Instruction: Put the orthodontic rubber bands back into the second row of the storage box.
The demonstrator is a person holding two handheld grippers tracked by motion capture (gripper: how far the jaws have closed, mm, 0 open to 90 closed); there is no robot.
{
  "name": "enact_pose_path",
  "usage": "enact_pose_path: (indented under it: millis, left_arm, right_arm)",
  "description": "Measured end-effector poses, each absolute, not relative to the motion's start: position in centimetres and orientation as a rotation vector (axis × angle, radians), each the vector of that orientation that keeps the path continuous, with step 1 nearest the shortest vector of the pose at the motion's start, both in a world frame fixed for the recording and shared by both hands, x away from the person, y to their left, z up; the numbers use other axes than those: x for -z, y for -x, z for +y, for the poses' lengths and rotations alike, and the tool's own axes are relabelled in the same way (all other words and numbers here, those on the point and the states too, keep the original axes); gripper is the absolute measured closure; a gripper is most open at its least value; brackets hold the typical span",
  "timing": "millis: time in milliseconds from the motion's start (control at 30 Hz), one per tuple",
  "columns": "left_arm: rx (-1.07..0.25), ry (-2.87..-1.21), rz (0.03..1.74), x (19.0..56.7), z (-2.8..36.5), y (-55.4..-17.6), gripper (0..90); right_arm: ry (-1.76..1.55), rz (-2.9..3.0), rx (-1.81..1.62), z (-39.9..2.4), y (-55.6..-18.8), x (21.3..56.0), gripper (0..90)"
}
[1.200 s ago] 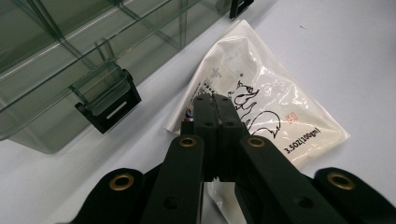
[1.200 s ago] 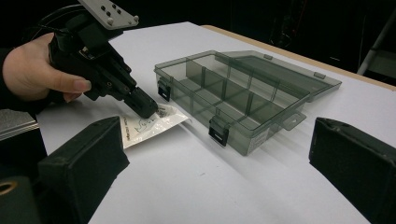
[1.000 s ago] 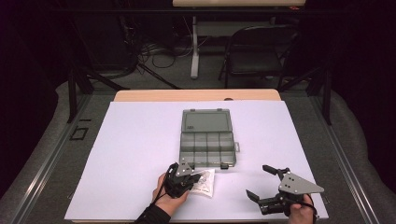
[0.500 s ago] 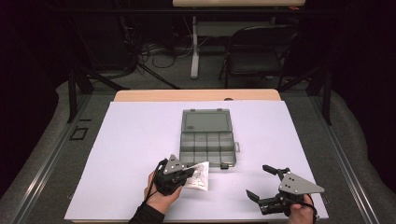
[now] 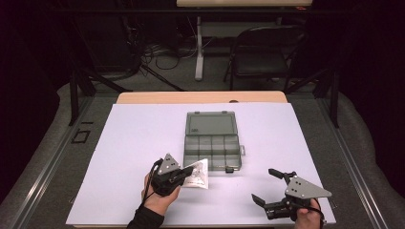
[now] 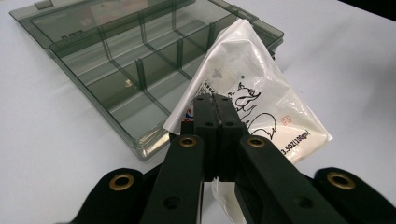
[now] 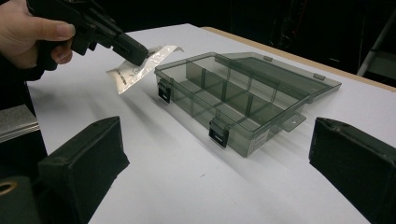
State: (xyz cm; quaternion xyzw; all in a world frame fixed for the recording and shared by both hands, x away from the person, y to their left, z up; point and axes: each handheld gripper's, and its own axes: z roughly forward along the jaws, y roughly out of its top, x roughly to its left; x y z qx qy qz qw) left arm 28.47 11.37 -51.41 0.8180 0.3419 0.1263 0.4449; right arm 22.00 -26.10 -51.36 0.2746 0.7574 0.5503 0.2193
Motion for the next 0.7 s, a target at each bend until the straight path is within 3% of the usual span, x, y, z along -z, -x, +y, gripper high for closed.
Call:
enact_pose_path:
  millis: [700]
  left_arm:
    - [-0.362, -1.983, 0.854, 48.2, 10.5, -31.8, 90.0]
  right_arm:
    - [-0.773, 2.093, -1.515, -26.1, -22.0, 51.4, 2.9]
